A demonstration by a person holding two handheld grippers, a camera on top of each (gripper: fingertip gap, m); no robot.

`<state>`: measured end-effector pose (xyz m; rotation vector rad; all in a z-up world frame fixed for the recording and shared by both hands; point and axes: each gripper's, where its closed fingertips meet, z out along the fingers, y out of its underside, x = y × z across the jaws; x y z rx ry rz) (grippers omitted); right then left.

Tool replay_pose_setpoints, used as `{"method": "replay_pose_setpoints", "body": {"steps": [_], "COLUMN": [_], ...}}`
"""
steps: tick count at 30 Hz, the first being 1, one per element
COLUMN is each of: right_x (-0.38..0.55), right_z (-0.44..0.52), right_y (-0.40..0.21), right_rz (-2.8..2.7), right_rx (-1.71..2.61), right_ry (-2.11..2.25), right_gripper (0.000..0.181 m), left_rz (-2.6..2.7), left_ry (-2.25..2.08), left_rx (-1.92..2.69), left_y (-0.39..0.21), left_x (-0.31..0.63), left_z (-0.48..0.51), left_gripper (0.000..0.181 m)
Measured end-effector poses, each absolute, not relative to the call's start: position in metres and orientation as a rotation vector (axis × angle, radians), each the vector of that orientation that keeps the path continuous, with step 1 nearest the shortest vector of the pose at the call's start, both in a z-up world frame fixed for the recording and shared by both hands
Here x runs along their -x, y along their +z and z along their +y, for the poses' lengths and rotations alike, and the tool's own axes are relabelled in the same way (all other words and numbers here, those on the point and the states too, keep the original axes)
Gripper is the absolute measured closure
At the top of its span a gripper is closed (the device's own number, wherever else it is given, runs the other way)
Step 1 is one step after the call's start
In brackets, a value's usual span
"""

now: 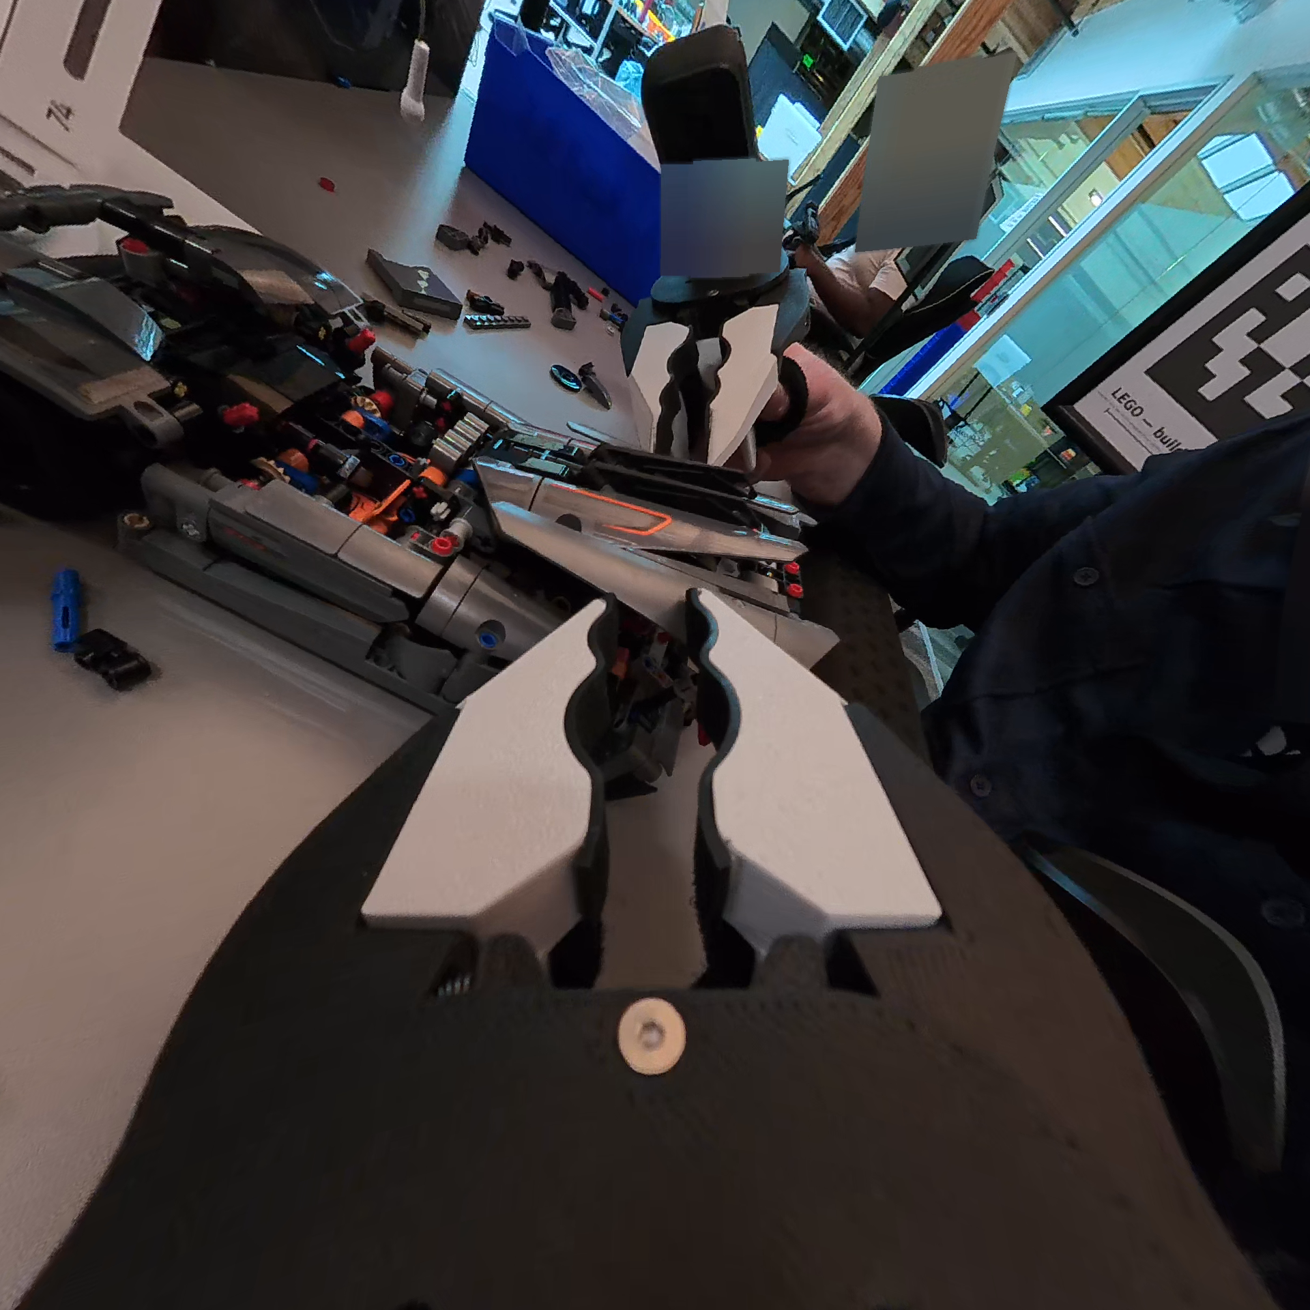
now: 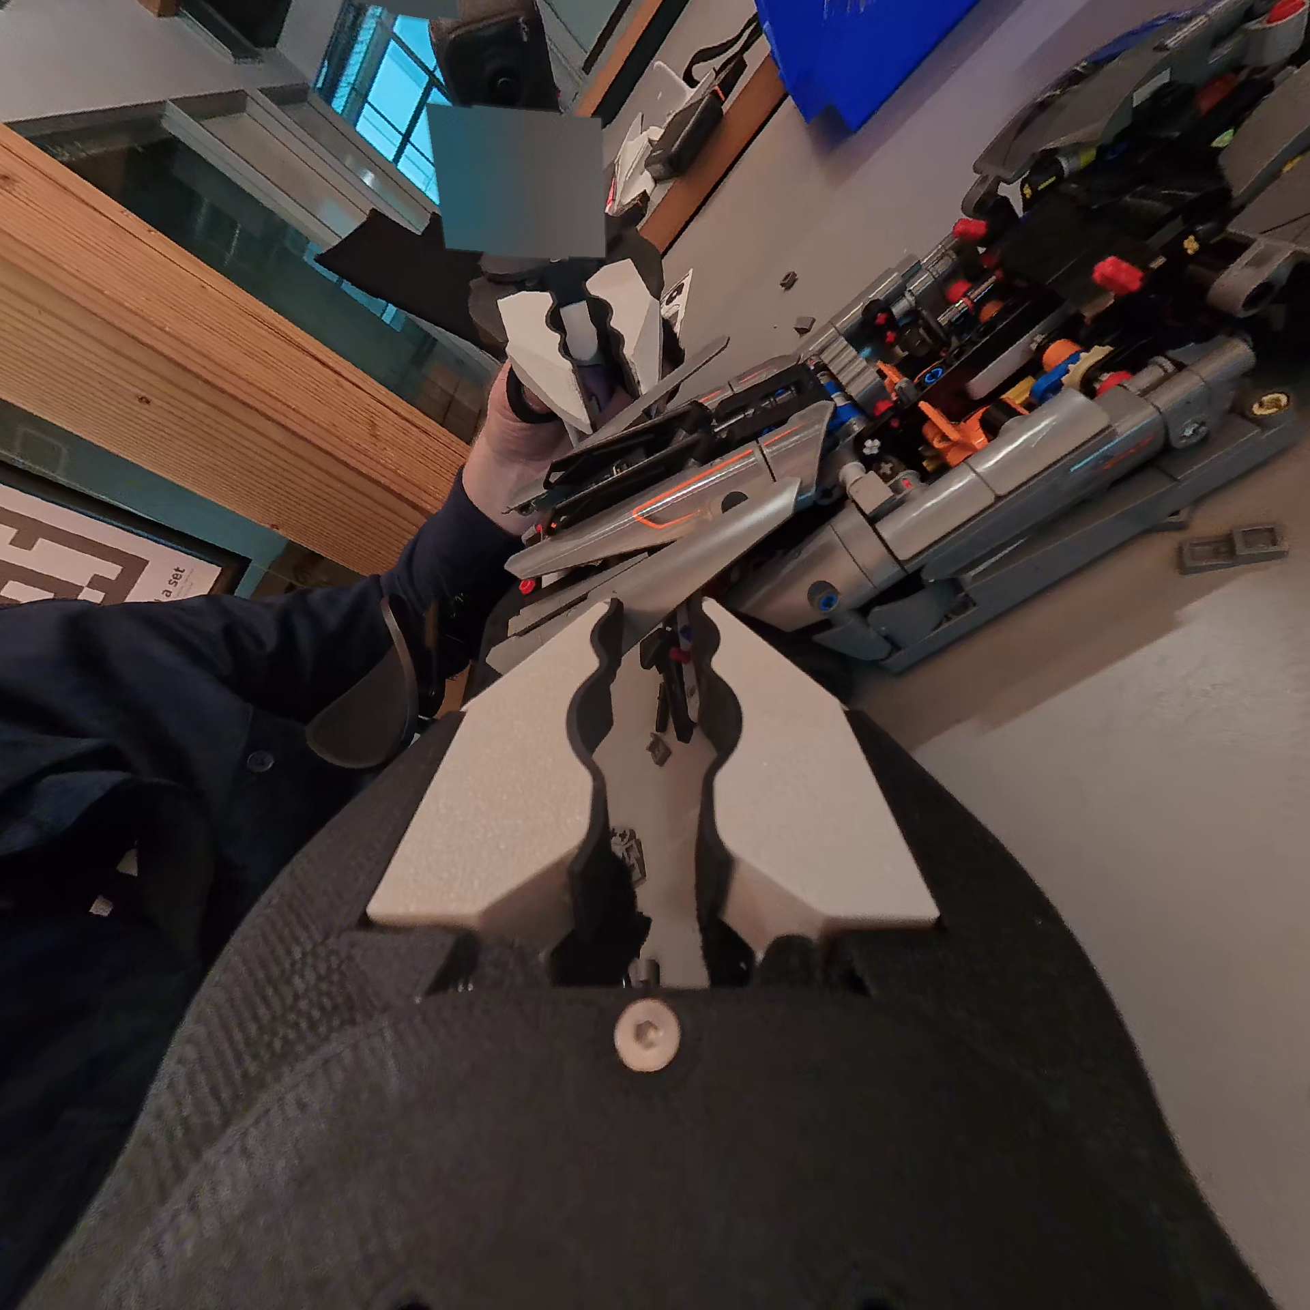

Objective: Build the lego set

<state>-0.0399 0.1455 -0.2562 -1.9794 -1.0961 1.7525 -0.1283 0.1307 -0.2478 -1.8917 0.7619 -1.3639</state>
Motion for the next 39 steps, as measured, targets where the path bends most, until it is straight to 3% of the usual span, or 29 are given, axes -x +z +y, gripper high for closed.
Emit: {"method": "replay_pose_setpoints", "body": {"steps": [30, 32, 35, 39], "right_x": [0.035, 0.035, 0.037, 0.04], "right_z": [0.138, 0.14, 0.147, 0.155], "right_y": [-0.256, -0.256, -0.253, -0.25], "right_rz": [-1.097, -1.076, -0.987, -0.898], "right_rx": [2.018, 2.018, 2.013, 2.001], "right_ry": [1.76, 1.761, 1.844, 1.929], "right_gripper": [0.175, 0.172, 0.152, 0.155], "left_rz": [0.738, 0.736, 0.737, 0.704], "left_ry": [-1.393, -1.4, -1.407, -1.477], "left_rx": [1.898, 1.897, 1.897, 1.886], "left_y": [-0.252, -0.252, -0.252, -0.25], "left_x": [0.128, 0.128, 0.127, 0.126], "left_z": [0.135, 0.135, 0.135, 0.134], "left_gripper": [0.168, 0.169, 0.168, 0.167]}}
